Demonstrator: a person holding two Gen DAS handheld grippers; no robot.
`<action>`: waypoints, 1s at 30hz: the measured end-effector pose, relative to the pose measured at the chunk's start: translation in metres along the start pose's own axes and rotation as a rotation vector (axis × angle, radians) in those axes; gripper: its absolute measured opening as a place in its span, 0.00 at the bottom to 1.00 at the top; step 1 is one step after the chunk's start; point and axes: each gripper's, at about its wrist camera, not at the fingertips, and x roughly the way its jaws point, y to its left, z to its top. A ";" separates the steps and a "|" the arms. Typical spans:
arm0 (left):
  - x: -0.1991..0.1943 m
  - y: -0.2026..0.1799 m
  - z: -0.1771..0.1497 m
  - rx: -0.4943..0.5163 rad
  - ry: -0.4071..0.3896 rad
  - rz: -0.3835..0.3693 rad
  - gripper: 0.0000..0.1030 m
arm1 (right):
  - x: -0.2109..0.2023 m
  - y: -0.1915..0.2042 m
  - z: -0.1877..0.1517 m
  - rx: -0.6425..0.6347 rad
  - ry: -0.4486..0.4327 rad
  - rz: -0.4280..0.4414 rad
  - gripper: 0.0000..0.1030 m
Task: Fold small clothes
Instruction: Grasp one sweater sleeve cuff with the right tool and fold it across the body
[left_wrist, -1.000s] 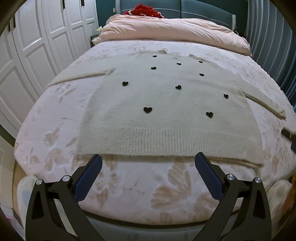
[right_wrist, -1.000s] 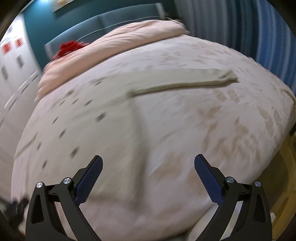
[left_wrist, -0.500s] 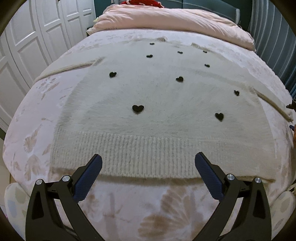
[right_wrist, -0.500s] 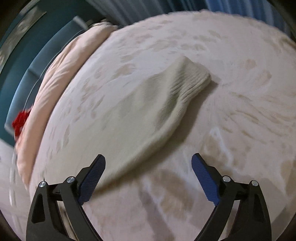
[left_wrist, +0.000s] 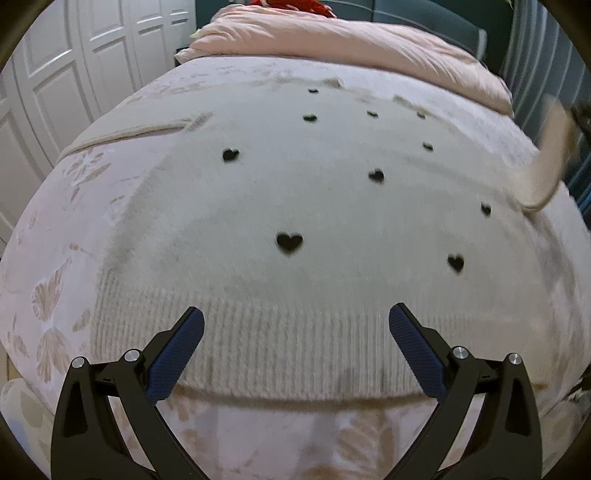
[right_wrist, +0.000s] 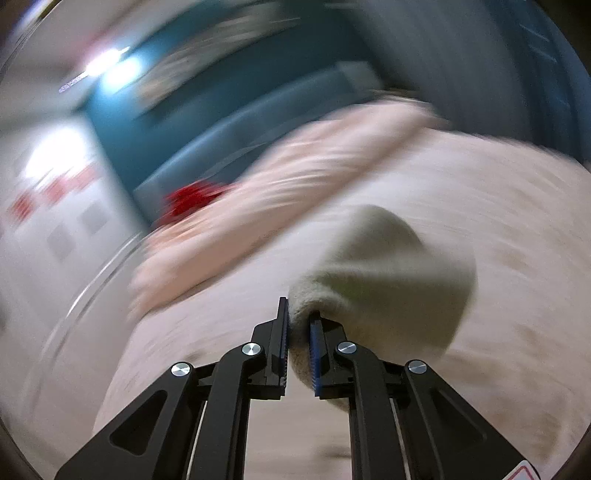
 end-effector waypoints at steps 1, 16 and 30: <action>-0.002 0.004 0.004 -0.017 -0.009 -0.006 0.95 | 0.013 0.038 -0.005 -0.059 0.039 0.069 0.15; 0.065 0.045 0.158 -0.191 -0.037 -0.204 0.95 | 0.065 0.036 -0.159 -0.016 0.380 0.018 0.53; 0.183 0.039 0.246 -0.463 -0.001 -0.225 0.00 | 0.106 -0.040 -0.167 0.371 0.319 0.042 0.07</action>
